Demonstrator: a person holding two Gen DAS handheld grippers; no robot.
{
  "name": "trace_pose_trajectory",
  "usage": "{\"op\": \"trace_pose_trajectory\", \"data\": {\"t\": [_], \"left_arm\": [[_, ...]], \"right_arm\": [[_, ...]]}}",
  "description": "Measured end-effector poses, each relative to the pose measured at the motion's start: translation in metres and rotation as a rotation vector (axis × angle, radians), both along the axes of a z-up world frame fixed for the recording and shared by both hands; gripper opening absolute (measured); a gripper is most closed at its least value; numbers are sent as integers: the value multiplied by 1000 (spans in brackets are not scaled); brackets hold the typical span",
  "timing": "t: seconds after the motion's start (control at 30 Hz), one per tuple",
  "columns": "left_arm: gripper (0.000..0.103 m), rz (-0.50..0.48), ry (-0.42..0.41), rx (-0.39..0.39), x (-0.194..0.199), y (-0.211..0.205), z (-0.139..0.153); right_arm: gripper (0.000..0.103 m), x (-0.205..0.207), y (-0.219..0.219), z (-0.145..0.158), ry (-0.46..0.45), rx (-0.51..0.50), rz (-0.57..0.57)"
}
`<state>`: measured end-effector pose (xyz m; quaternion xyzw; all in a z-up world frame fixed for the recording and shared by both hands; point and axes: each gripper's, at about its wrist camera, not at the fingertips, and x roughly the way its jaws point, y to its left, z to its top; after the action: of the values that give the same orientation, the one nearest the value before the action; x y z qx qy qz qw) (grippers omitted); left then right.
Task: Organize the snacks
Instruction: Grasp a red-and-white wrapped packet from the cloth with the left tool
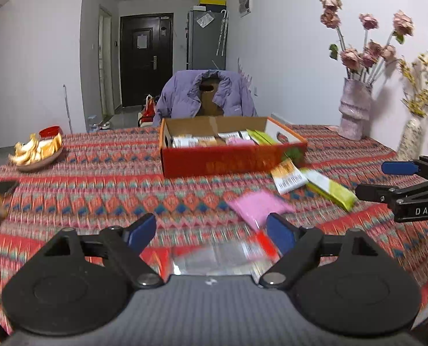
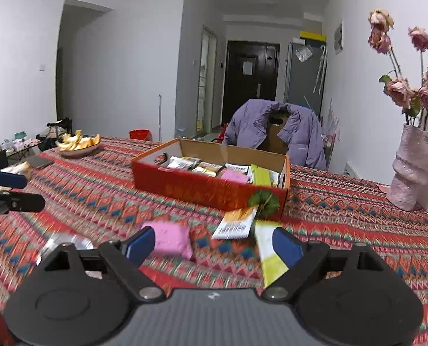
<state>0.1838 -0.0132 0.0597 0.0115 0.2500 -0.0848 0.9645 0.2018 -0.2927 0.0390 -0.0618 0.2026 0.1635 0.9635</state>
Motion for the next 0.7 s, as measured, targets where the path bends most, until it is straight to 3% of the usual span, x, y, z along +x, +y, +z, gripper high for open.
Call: {"op": "trace_pose_trajectory", "data": {"t": [0.27, 0.43, 0.7], "left_arm": [[91, 41, 42, -2, -50, 1, -21], [91, 58, 60, -14, -50, -4, -27], [92, 60, 97, -15, -42, -9, -32]], "right_arm": [[90, -72, -16, -24, 44, 154, -49], [90, -83, -13, -27, 36, 88, -59], [90, -78, -19, -30, 51, 103, -79]]}}
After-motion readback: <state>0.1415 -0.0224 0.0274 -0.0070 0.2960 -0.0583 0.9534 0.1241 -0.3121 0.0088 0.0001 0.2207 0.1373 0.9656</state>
